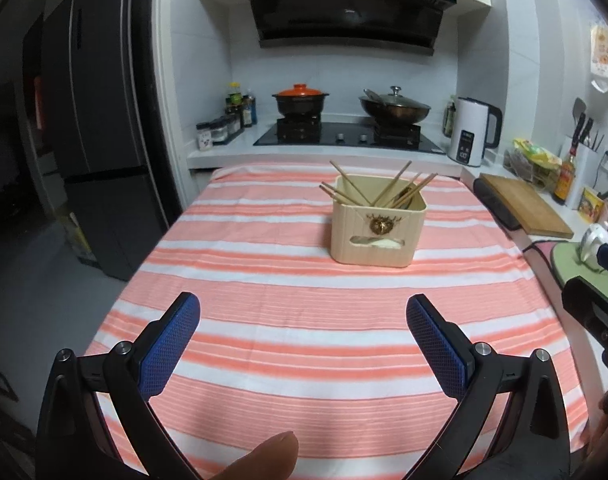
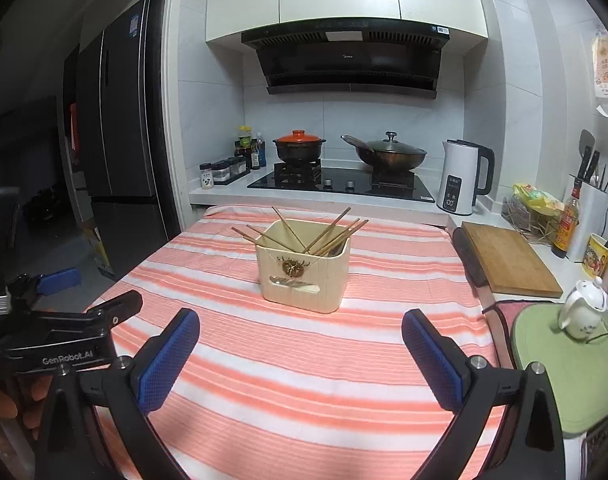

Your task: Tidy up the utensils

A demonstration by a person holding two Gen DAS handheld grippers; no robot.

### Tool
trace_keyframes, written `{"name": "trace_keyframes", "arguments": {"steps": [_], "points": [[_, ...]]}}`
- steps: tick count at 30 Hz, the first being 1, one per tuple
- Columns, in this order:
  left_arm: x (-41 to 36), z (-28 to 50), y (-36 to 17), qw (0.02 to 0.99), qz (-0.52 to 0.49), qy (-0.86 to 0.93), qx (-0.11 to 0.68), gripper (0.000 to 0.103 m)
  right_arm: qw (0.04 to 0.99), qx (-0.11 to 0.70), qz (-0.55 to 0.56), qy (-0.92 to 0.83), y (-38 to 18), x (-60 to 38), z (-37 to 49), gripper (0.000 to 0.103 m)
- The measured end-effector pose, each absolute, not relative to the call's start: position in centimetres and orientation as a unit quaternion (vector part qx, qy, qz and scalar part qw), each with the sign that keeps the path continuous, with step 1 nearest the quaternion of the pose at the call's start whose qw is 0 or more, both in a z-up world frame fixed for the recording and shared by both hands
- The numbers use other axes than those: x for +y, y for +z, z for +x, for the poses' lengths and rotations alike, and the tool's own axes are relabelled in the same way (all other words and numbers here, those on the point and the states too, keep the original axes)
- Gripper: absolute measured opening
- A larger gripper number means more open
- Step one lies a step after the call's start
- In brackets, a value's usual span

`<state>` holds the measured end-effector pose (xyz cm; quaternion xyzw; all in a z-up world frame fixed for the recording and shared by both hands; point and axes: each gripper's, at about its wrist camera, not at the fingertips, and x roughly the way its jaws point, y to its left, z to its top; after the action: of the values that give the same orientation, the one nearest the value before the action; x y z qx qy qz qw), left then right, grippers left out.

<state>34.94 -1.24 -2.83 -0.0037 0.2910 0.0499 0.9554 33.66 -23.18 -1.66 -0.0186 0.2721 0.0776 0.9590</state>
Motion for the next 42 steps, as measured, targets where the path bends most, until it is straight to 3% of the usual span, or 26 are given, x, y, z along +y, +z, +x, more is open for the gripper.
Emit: {"name": "trace_keyframes", "arguments": {"steps": [14,42], "points": [[-1.3,30.6,-0.8,0.96,0.009,0.048,0.276,0.103,0.963,0.257,-0.033,0.075,0.3,-21.6,30.1,0.103],[-1.1,29.4,0.1,0.963,0.001,0.031,0.266,0.103,0.96,0.266,-0.02,0.085,1.0,-21.5,29.0,0.103]]}}
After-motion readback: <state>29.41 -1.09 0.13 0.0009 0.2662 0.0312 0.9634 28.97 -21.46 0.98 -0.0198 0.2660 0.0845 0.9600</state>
